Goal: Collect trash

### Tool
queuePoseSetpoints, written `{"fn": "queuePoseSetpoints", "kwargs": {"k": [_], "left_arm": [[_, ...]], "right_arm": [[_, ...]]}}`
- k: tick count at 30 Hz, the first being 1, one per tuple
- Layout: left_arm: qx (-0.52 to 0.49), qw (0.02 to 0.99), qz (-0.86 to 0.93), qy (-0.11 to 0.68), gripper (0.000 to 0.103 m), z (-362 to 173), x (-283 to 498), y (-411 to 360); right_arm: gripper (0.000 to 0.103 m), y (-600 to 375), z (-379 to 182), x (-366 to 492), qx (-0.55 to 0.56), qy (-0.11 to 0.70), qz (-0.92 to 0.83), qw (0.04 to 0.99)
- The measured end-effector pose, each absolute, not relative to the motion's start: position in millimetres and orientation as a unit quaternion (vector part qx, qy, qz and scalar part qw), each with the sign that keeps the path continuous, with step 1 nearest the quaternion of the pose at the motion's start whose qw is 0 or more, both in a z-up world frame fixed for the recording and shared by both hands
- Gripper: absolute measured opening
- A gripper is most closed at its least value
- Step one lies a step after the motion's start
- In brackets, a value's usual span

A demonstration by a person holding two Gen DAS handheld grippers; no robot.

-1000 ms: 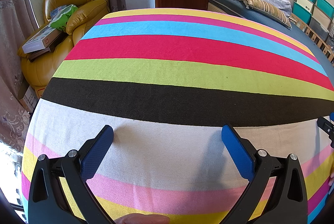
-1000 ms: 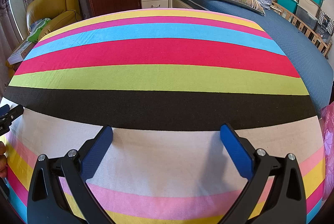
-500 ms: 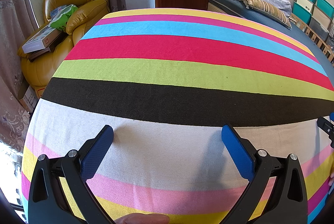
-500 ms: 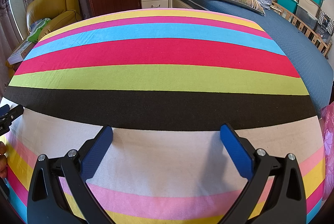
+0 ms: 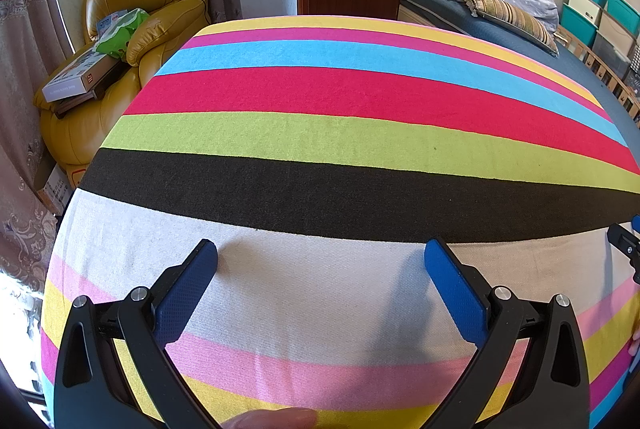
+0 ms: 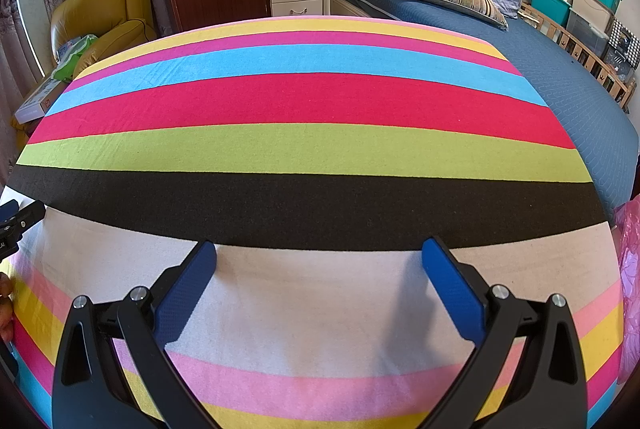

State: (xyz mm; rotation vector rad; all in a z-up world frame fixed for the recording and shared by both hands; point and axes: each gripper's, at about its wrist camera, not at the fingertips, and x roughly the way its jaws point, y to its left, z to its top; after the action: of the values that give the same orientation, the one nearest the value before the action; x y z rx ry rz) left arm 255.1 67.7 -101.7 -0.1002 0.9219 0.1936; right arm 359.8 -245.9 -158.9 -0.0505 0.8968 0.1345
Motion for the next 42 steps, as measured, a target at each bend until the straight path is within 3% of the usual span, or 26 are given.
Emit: {"fn": "queuePoseSetpoints", "kwargs": {"k": [34, 42], "left_arm": [[-0.063, 0.887, 0.12, 0.442, 0.096, -100, 250, 61], [0.025, 0.935, 0.095, 0.34, 0.096, -57, 193, -13]], "right_arm": [[0.099, -246, -157, 351, -0.022, 0.43, 0.054, 0.901], [0.099, -265, -117, 267, -0.013, 0.31, 0.055, 0.949]]}}
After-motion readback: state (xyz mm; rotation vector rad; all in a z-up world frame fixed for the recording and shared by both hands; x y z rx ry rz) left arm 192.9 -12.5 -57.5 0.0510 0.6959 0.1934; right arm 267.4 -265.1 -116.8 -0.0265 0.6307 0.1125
